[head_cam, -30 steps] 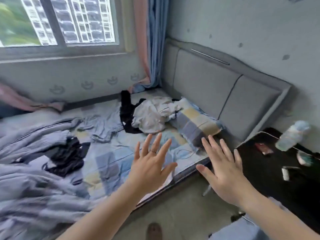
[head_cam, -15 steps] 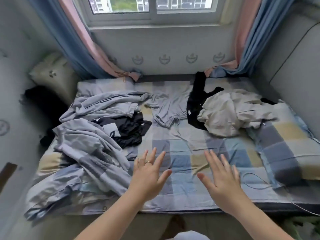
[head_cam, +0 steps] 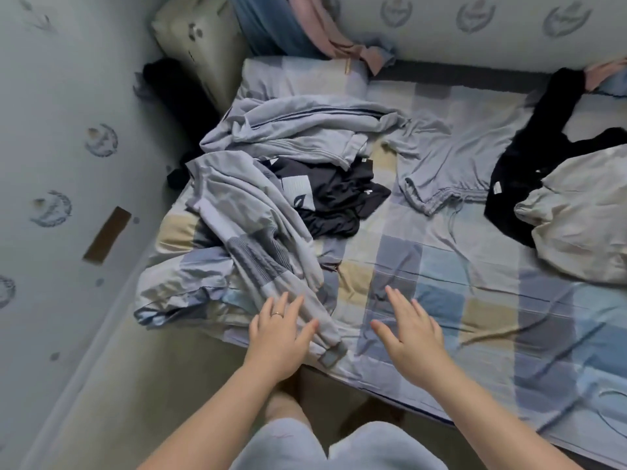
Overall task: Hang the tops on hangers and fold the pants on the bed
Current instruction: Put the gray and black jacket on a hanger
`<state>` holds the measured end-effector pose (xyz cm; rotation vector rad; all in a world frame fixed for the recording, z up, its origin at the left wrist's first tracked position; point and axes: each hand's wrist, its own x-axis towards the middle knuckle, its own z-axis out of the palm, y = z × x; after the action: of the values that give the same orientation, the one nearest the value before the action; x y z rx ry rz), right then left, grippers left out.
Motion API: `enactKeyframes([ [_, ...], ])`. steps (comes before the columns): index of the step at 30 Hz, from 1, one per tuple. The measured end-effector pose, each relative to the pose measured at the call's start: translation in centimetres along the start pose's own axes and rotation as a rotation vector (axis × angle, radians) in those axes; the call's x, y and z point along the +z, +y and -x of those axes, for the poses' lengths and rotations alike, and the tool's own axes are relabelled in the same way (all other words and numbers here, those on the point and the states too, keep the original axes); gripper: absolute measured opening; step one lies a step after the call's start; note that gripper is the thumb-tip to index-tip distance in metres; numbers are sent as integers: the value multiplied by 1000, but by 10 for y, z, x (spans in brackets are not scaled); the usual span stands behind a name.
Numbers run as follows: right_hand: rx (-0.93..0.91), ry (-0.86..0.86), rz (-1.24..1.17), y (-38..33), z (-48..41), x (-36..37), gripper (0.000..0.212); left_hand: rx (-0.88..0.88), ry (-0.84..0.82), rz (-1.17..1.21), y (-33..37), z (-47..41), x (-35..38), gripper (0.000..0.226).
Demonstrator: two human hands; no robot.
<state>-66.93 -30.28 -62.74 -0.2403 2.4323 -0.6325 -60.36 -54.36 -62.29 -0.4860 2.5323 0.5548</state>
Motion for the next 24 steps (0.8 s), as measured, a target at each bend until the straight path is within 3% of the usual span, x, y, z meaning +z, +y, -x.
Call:
enactKeyframes([
  [10,208,-207,-8,-35,-126,124,70,-114,-290,-36,-129,-126,53,65],
  [16,250,-344,-30,-28,-227,206,77,88,-253,-279,-177,-222,96,84],
  [21,404,-162,-353,-13,-307,255,85,217,-83,-306,-183,-290,119,100],
  [24,593,-44,-657,-3,-335,274,96,213,-53,-293,-179,-312,129,85],
])
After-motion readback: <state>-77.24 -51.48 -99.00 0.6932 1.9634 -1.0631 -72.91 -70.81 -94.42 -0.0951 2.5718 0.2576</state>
